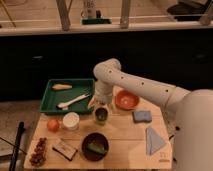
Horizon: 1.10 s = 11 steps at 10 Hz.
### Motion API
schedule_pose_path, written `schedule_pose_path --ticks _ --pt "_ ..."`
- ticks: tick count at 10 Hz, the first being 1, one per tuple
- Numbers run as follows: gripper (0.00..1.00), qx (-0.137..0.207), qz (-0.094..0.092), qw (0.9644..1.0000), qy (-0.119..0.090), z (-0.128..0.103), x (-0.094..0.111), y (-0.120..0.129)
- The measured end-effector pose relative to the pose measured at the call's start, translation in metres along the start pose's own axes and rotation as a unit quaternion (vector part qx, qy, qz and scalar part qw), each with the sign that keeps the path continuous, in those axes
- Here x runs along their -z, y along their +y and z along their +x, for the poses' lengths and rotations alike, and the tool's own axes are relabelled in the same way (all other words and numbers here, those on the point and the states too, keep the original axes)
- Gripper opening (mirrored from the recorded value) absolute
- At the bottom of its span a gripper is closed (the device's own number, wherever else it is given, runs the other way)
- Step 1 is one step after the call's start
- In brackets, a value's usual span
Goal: Stack cups on top of each other
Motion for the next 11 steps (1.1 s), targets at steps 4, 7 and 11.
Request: schedule_pose_path --ticks 4,7,11 --pt "0.8 0.004 0.003 1.0 0.003 0.0001 0.0015 0.0002" --pt "0.8 0.011 0.01 0.9998 0.011 0.0015 0.0029 -0.0026" --pt "0.8 0.017 0.012 0.9996 0.017 0.0024 0.0044 -0.0042"
